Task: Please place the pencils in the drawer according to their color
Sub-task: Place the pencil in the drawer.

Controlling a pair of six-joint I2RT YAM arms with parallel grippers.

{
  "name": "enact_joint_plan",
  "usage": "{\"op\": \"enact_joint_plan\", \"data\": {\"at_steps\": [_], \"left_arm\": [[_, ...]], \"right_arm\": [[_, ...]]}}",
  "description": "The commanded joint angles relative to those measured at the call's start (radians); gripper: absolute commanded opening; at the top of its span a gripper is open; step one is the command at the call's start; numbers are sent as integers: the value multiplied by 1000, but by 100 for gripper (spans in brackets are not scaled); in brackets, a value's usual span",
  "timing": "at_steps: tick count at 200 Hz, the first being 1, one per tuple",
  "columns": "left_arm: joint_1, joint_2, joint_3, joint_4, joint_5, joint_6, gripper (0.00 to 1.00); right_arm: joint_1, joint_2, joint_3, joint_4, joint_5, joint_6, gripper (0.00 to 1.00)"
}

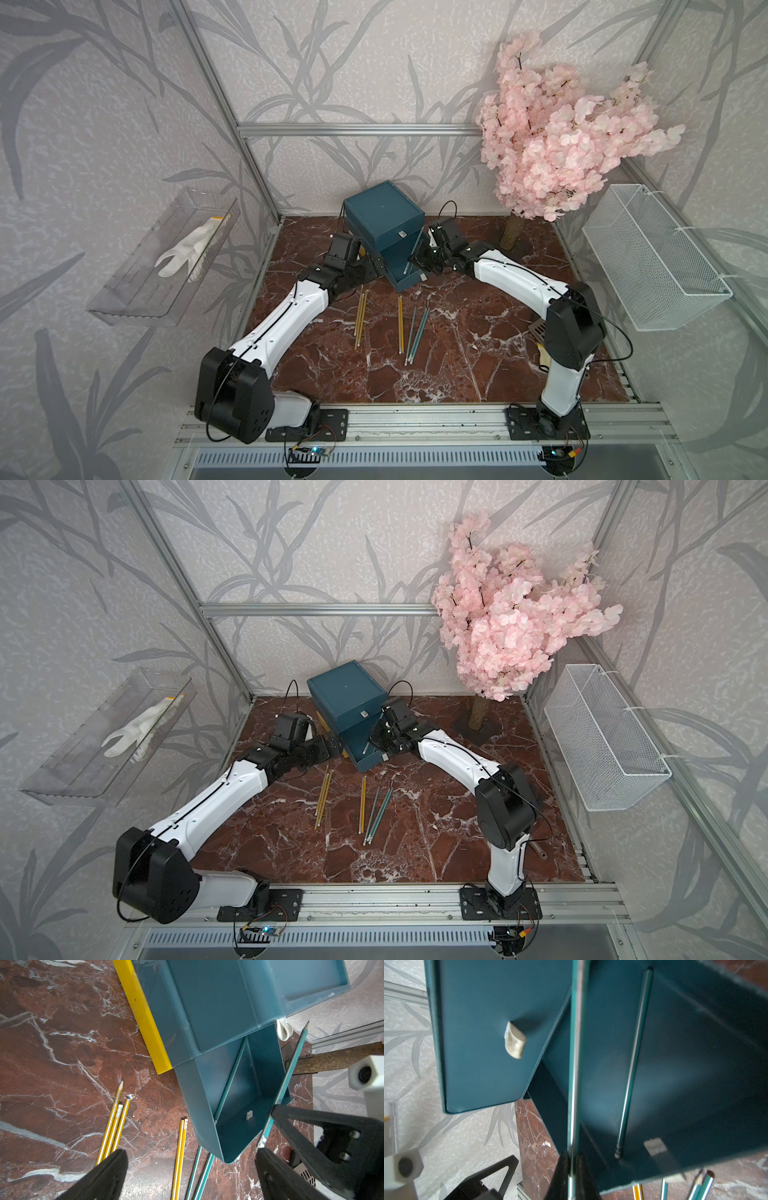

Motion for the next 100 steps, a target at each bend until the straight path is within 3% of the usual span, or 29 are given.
{"op": "enact_joint_plan", "data": {"at_steps": [1, 100], "left_arm": [[4, -30, 7, -12, 0, 3, 100], [6, -20, -9, 8, 11, -9, 100]], "right_arm": [[-14, 42, 51, -11, 4, -23, 0], [4, 134, 98, -31, -19, -33, 0]]}}
